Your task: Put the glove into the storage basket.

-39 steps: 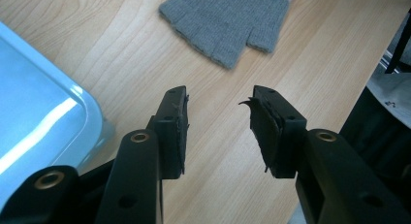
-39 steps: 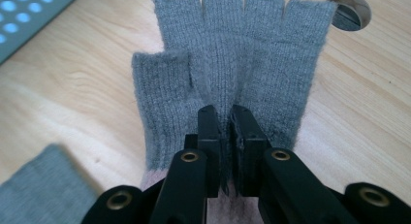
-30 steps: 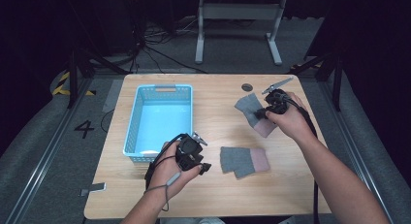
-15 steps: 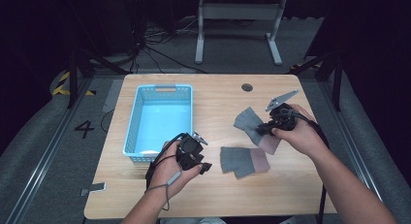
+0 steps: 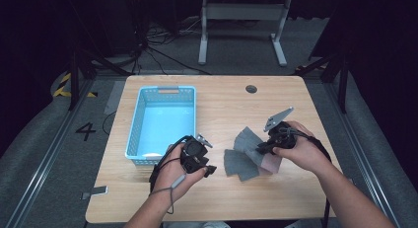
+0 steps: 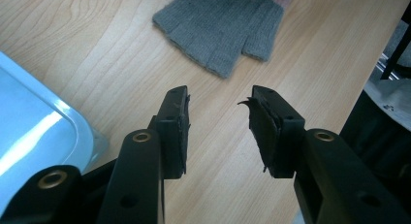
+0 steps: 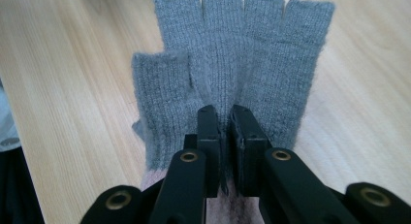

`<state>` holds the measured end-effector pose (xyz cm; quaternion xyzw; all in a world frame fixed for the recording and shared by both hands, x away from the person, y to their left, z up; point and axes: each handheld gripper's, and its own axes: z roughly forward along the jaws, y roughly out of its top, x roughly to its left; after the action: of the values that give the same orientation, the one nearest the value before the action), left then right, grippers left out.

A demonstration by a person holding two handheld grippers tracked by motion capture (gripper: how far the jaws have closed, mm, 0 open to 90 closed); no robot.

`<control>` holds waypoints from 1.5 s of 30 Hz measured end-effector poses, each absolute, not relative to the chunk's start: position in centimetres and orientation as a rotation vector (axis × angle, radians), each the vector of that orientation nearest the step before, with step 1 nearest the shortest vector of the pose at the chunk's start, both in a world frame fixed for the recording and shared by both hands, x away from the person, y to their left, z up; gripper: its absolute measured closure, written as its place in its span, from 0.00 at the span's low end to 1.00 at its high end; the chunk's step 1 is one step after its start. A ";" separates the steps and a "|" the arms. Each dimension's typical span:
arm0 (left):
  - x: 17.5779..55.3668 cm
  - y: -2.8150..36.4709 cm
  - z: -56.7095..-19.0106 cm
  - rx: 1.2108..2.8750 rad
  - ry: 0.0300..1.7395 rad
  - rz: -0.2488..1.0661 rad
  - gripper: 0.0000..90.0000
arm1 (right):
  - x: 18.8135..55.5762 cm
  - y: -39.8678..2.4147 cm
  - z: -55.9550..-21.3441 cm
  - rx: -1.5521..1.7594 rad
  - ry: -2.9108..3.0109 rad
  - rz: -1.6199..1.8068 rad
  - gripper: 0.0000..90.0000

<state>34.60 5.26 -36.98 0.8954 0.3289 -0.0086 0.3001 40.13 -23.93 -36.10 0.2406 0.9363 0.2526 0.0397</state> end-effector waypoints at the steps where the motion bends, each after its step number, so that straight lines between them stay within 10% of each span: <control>1: 34.6 5.3 -37.0 2.376 0.877 -0.021 0.66 | 40.1 -23.8 -36.4 0.739 2.875 0.770 0.94; 45: 36.7 0.1 -41.1 2.474 0.741 -0.034 0.74 | 35.6 -29.8 -39.8 0.975 2.740 0.780 0.73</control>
<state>36.74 0.08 -41.15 0.9207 0.2759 -0.0128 0.2756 35.63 -29.77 -39.80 0.3230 0.9081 0.2585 0.0650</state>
